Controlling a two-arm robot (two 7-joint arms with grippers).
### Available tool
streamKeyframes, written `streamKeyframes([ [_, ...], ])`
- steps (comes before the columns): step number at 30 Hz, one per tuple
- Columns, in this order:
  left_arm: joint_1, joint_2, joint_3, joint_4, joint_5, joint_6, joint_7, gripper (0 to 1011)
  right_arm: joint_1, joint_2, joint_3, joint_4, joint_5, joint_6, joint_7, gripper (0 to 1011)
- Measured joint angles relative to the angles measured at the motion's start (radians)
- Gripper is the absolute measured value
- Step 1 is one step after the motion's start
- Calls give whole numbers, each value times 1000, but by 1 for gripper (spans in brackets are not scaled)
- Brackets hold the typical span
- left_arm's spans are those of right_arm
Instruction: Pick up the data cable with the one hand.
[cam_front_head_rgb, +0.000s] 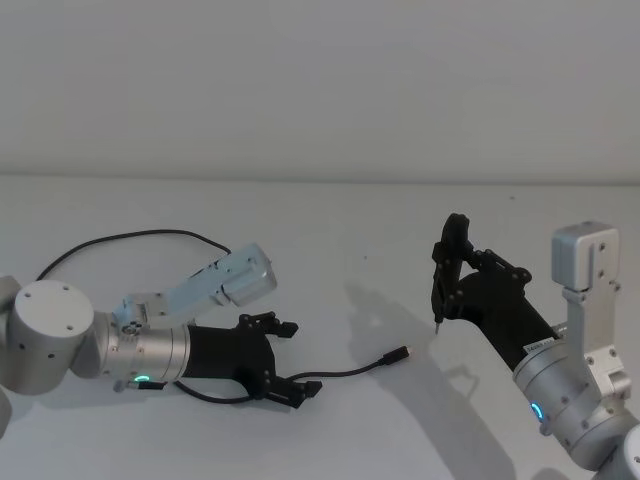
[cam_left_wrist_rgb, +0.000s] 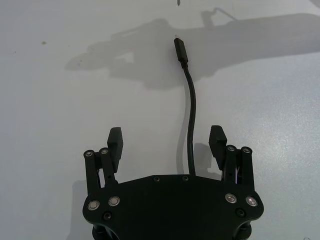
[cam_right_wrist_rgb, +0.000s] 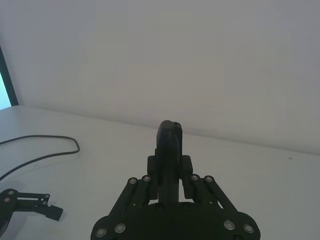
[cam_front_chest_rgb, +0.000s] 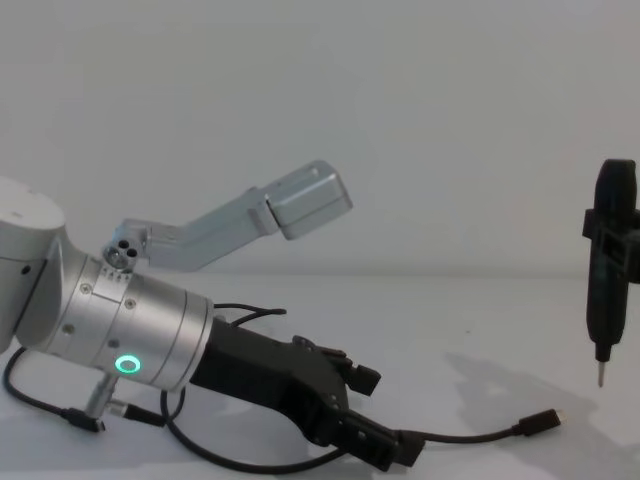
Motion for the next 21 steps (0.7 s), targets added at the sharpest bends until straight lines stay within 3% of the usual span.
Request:
streamKeyframes([
  [8, -3, 1, 6, 4, -2, 3, 1, 990, 0, 0, 0, 0, 0, 0, 0, 275],
  [16, -5, 1, 9, 7, -3, 5, 1, 822, 0, 0, 0, 0, 0, 0, 0, 275],
  [21, -5, 2, 10, 7, -3, 6, 1, 660, 0, 0, 0, 0, 0, 0, 0, 274],
])
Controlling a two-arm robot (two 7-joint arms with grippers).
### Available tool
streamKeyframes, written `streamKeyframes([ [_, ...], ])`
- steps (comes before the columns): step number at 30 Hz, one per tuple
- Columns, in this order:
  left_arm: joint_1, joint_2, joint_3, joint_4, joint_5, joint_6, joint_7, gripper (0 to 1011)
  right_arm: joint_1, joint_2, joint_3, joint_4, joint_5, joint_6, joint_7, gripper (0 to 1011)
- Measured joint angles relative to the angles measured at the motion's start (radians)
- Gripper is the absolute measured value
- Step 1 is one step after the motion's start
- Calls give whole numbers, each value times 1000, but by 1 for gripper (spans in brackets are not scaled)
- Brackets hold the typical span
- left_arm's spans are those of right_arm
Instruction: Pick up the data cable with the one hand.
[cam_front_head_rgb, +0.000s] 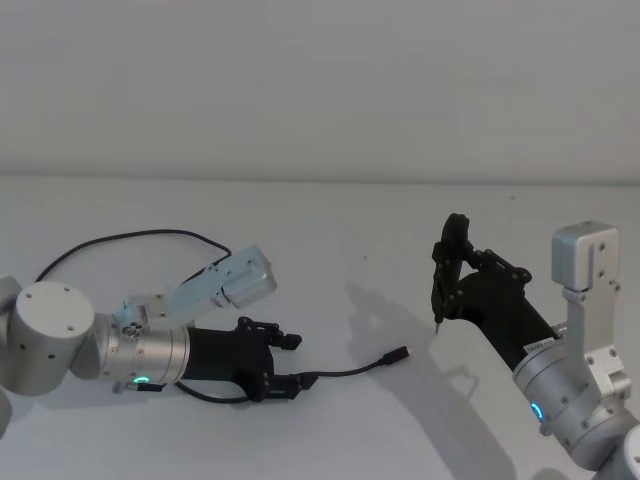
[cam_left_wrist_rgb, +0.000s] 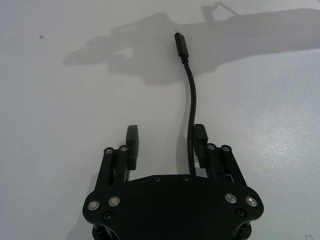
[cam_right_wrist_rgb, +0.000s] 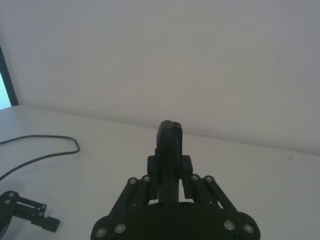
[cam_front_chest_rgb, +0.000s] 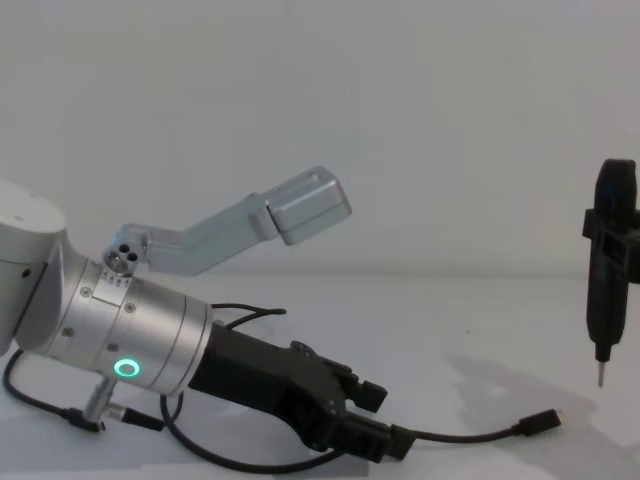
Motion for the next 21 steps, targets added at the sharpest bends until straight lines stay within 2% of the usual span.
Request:
streamKeyframes([
  [13, -1, 0, 1, 1, 0, 1, 0, 231, 0, 0, 0, 0, 0, 0, 0, 274],
  [17, -1, 0, 2, 2, 0, 1, 0, 140, 0, 0, 0, 0, 0, 0, 0, 275],
  [18, -1, 0, 2, 2, 0, 1, 0, 85, 0, 0, 0, 0, 0, 0, 0, 275],
  [21, -1, 0, 2, 2, 0, 1, 0, 40, 0, 0, 0, 0, 0, 0, 0, 274],
])
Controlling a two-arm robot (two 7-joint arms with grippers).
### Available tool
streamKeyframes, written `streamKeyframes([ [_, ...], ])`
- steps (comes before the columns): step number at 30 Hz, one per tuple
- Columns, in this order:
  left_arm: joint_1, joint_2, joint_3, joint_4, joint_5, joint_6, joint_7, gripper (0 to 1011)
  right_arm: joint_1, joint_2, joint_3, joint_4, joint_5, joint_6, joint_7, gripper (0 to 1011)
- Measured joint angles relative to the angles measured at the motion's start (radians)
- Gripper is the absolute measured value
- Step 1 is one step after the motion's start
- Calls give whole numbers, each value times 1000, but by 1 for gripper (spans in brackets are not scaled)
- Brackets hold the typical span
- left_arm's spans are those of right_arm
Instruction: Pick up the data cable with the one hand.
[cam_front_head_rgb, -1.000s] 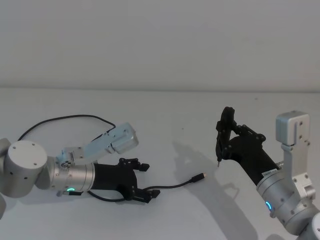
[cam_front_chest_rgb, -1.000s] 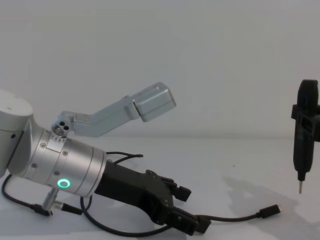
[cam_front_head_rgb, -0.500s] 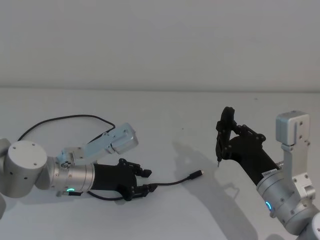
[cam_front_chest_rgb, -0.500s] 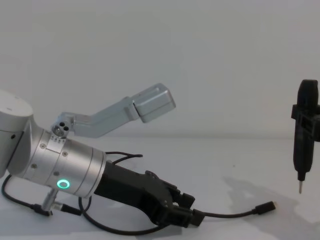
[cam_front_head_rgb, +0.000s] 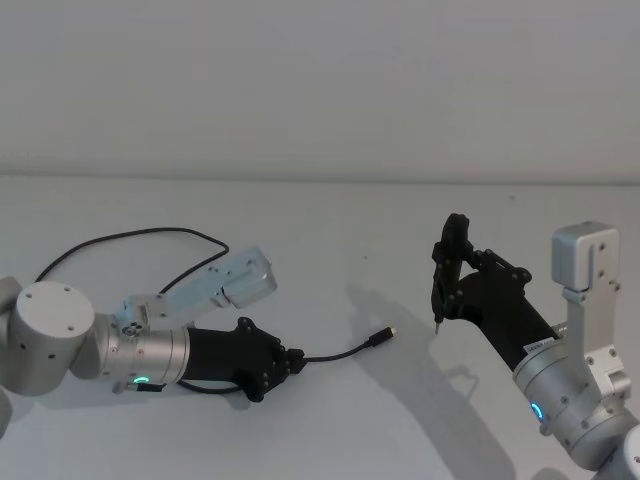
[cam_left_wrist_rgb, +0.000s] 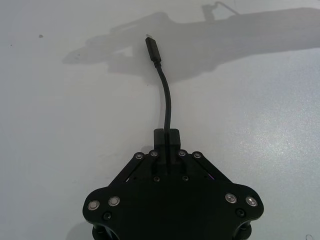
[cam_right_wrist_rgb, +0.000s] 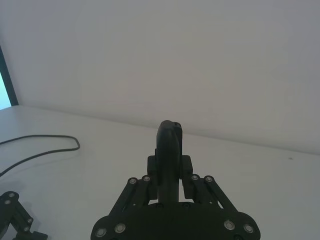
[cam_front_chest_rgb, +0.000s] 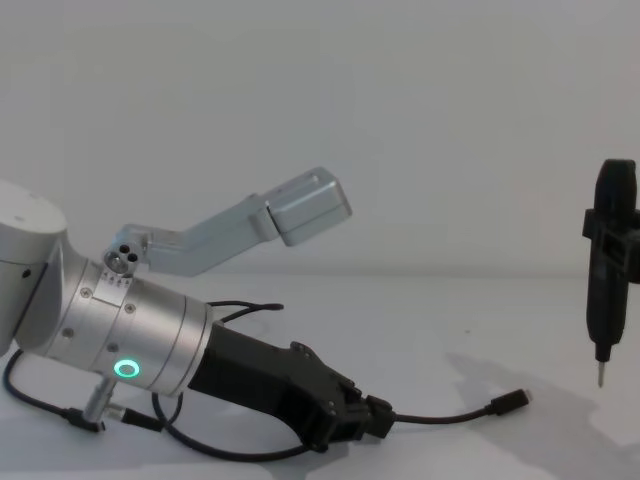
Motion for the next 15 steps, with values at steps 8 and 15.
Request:
streamKeyframes([
  [8, 0, 0, 0, 0, 0, 0, 0, 41, 0, 0, 0, 0, 0, 0, 0, 275],
  [15, 2, 1, -2, -2, 0, -3, 3, 39, 0, 0, 0, 0, 0, 0, 0, 275],
])
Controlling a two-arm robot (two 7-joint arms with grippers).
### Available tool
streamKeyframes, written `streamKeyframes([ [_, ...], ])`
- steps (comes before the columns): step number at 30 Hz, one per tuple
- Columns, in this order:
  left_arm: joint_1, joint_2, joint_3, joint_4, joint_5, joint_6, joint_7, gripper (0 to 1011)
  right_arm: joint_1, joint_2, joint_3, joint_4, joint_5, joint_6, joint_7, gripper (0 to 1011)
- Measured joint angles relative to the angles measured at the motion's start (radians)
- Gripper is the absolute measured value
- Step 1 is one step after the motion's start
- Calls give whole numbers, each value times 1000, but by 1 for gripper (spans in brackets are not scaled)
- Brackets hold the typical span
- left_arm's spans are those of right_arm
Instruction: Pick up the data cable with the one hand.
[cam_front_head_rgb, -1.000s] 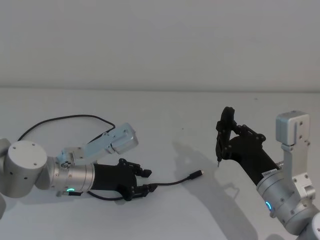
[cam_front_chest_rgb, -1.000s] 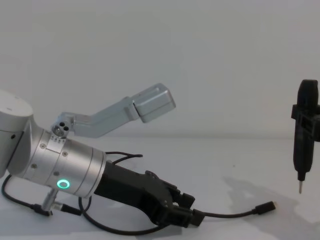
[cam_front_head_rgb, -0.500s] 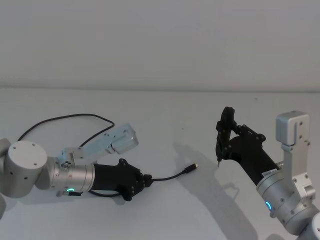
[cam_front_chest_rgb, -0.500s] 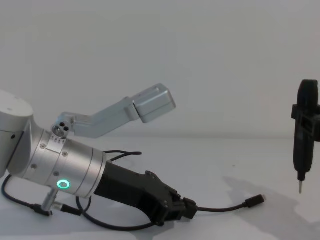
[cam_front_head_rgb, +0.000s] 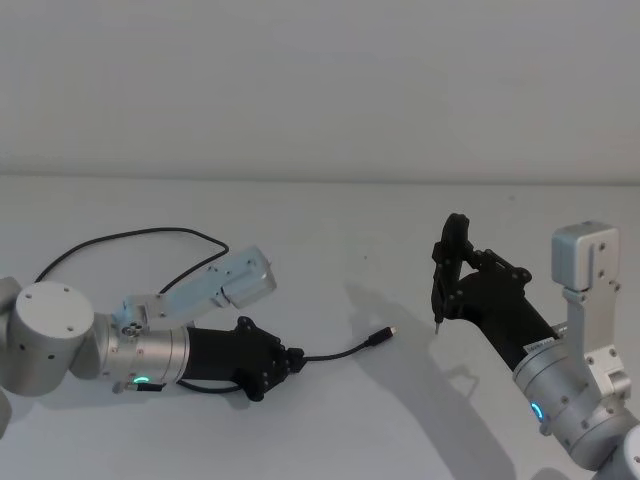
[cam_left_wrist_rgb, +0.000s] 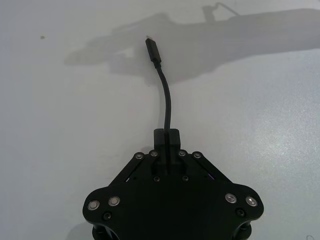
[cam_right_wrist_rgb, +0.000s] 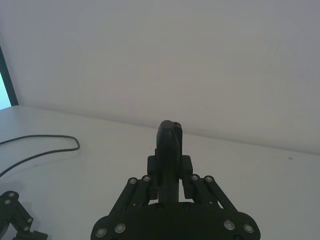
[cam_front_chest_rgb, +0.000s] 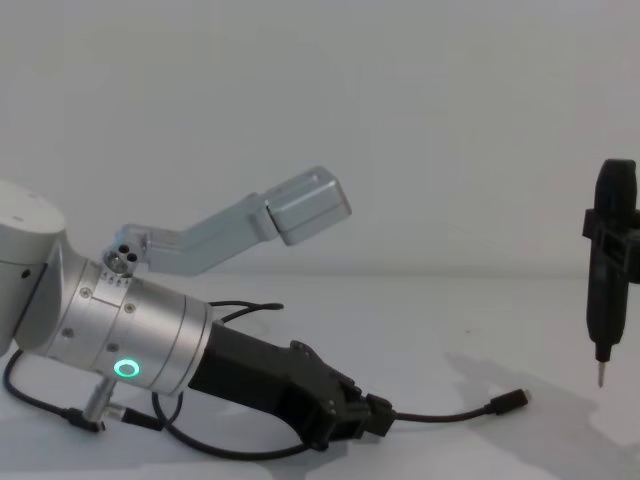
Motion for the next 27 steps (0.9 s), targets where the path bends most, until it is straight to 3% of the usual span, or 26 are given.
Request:
streamKeyframes([
  [17, 21, 11, -49, -66, -29, -70, 25, 40, 16, -8, 9, -12, -14, -37, 8, 275],
  [27, 25, 23, -68, -111, -52, -82, 25, 40, 32, -13, 20, -33, -37, -73, 11, 275],
])
